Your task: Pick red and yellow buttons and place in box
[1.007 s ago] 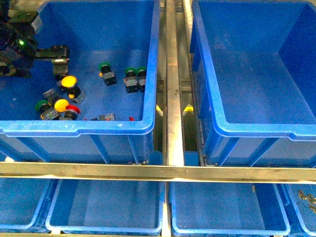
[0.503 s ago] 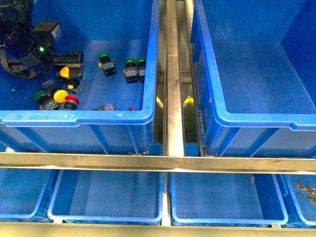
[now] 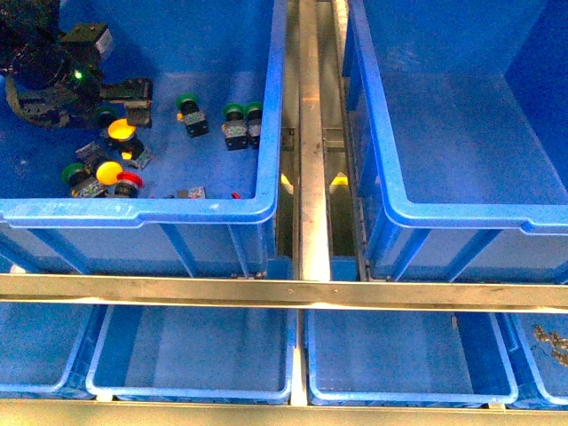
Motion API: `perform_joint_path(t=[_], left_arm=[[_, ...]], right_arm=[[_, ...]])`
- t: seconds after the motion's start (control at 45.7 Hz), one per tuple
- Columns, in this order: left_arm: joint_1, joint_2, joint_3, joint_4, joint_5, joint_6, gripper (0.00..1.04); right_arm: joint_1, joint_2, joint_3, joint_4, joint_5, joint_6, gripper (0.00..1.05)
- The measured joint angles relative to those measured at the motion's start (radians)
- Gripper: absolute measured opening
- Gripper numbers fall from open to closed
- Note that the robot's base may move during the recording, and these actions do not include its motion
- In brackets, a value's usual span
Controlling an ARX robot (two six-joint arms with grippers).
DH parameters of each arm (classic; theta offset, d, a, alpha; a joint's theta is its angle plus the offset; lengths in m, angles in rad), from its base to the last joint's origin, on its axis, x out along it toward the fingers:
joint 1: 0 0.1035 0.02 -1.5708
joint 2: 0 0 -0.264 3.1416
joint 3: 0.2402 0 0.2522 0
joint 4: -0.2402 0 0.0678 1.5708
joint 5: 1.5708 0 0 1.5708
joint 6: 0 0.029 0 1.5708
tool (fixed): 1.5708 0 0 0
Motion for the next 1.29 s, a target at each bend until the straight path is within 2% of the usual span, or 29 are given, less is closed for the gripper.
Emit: perform_joint_path(t=[0.284, 0.35, 0.438, 0.591, 0.657, 0.832, 0.941, 1.291], left_arm=[[-0.002, 0.024, 0.006, -0.003, 0.007, 0.0, 0.97], [-0.002, 0.026, 0.006, -0.003, 0.008, 0.0, 0.92], [-0.002, 0.026, 0.006, -0.004, 0.009, -0.001, 0.8], [-0.002, 0.026, 0.008, -0.003, 0.01, -0.002, 0.48], [-0.002, 0.026, 0.008, -0.003, 0.01, -0.006, 0.38], [-0.002, -0.003, -0.064, 0.071, 0.037, -0.051, 0.36], [-0.01, -0.113, -0.249, 0.192, 0.106, -0.157, 0.36], [-0.065, -0.546, -0.777, 0.456, 0.235, -0.502, 0.36]], right_arm=[[0.0, 0.0, 0.0, 0.0, 0.0, 0.0, 0.97], [0.0, 0.0, 0.0, 0.0, 0.0, 0.0, 0.97], [0.0, 0.0, 0.0, 0.0, 0.0, 0.0, 0.97], [0.0, 0.0, 0.0, 0.0, 0.0, 0.0, 0.97], [0.0, 0.0, 0.0, 0.0, 0.0, 0.0, 0.97], [0.0, 0.0, 0.0, 0.0, 0.0, 0.0, 0.97], [0.0, 0.0, 0.0, 0.0, 0.0, 0.0, 0.97], [0.0, 0.0, 0.0, 0.0, 0.0, 0.0, 0.97]])
